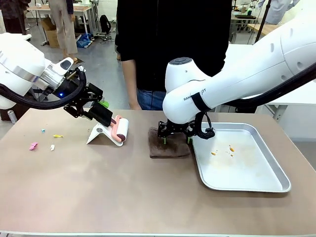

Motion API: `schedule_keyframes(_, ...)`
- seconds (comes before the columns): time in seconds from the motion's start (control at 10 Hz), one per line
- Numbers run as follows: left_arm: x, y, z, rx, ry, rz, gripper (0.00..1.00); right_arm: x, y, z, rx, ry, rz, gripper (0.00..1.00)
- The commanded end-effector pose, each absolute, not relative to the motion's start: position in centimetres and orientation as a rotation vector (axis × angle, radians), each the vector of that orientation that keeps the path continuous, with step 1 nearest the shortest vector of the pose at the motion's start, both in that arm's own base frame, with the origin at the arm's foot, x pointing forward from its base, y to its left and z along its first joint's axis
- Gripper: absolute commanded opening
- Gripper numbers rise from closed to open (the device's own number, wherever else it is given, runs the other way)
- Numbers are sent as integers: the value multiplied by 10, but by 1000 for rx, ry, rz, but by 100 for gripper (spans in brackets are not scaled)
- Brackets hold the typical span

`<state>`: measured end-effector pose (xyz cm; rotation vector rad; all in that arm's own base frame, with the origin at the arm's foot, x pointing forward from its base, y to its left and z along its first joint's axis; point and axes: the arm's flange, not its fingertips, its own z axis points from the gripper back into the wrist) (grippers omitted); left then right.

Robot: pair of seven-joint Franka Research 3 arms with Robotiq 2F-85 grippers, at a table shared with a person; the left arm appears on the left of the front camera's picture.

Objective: Clean the surface of the table.
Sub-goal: Hold the Lint Roller with your left hand and the towel with your right hand.

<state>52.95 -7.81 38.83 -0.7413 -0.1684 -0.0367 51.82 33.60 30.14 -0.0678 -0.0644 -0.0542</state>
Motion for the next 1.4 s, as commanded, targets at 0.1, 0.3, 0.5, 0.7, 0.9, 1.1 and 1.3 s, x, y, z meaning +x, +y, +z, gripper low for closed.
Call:
schedule_keyframes(0.1,531,-68,386,-740,-172,-39,100,522,341,300,-111,-73,-85,100)
schedule_keyframes(0.3,532,-67,386,-734,-156,-44,40,522,342,299,-121,-58,-87,40)
schedule_keyframes(0.5,533,-66,384,-740,-151,-49,0,522,343,298,-131,-52,-86,0)
schedule_keyframes(0.7,533,-66,384,-741,-155,-44,12,523,344,298,-129,-48,-84,15)
schedule_keyframes(0.9,534,-67,384,-742,-161,-41,0,522,344,297,-124,-41,-79,0)
schedule_keyframes(1.1,535,-67,385,-749,-172,-36,0,523,345,295,-121,-30,-78,0)
schedule_keyframes(1.3,533,-68,387,-756,-183,-39,0,522,345,294,-123,-24,-75,0)
